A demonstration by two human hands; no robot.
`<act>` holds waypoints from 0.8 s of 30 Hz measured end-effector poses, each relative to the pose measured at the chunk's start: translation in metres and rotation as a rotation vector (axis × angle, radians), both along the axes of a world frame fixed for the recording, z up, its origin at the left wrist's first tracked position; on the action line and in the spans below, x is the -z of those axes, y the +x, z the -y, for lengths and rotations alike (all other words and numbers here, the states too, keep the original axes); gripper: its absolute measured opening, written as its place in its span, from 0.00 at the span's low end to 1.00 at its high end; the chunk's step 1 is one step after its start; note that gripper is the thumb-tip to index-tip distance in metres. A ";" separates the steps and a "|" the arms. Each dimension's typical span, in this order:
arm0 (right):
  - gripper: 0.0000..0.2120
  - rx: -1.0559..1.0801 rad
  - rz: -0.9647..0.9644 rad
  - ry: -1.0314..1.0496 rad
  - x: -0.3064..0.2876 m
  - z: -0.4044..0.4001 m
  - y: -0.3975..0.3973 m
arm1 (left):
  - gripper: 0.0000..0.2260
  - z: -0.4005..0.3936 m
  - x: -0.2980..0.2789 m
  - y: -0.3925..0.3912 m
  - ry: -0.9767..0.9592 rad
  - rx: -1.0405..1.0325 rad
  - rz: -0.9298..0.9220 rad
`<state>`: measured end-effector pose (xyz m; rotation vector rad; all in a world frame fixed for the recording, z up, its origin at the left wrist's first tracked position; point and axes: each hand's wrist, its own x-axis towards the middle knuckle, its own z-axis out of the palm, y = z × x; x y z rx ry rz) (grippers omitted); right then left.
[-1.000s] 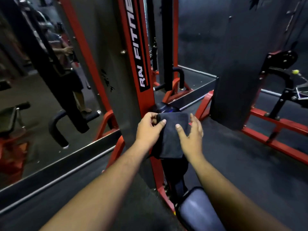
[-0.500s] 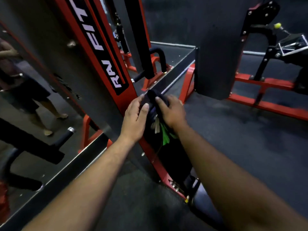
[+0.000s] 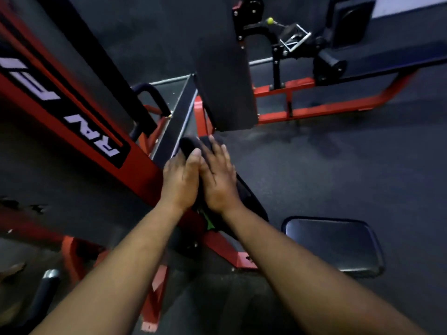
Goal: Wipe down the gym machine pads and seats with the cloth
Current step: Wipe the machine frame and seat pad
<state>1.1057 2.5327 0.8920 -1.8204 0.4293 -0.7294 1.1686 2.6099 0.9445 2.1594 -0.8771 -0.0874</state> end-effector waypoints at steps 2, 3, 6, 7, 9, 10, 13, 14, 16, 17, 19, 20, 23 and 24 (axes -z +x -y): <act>0.29 -0.003 0.085 0.020 0.021 0.010 0.006 | 0.35 0.000 0.002 -0.002 0.053 0.044 0.093; 0.27 0.022 0.092 0.087 0.044 0.018 0.005 | 0.38 0.001 0.000 -0.001 0.129 0.075 0.175; 0.35 0.098 -0.064 0.401 0.098 0.025 -0.014 | 0.42 0.004 -0.003 0.000 0.321 0.103 0.297; 0.36 0.108 -0.075 0.397 0.095 0.022 -0.016 | 0.43 0.004 0.000 0.001 0.344 0.118 0.306; 0.27 0.069 0.032 0.293 0.067 0.018 -0.004 | 0.44 0.006 0.001 0.006 0.372 0.134 0.325; 0.24 0.033 0.095 0.252 0.047 0.022 0.006 | 0.45 0.006 0.001 0.007 0.366 0.131 0.333; 0.20 -0.064 0.198 0.181 0.023 0.042 0.028 | 0.47 0.005 -0.001 0.005 0.398 0.129 0.372; 0.18 -0.089 0.188 0.220 0.036 0.049 0.031 | 0.47 0.006 -0.002 0.005 0.445 0.142 0.376; 0.20 -0.115 0.091 0.418 0.076 0.064 0.028 | 0.46 0.008 -0.005 0.007 0.530 0.154 0.369; 0.24 -0.091 0.028 0.512 0.095 0.068 0.021 | 0.46 0.009 -0.005 0.007 0.554 0.157 0.372; 0.35 0.004 -0.058 0.638 0.123 0.067 0.013 | 0.45 0.009 -0.006 0.005 0.572 0.159 0.361; 0.34 0.027 -0.077 0.658 0.125 0.065 0.013 | 0.45 0.010 -0.006 0.004 0.567 0.157 0.349; 0.22 -0.020 0.027 0.566 0.094 0.055 0.022 | 0.45 0.009 -0.005 0.006 0.546 0.150 0.333; 0.21 -0.042 0.035 0.514 0.082 0.054 0.025 | 0.45 0.009 -0.005 0.007 0.543 0.149 0.340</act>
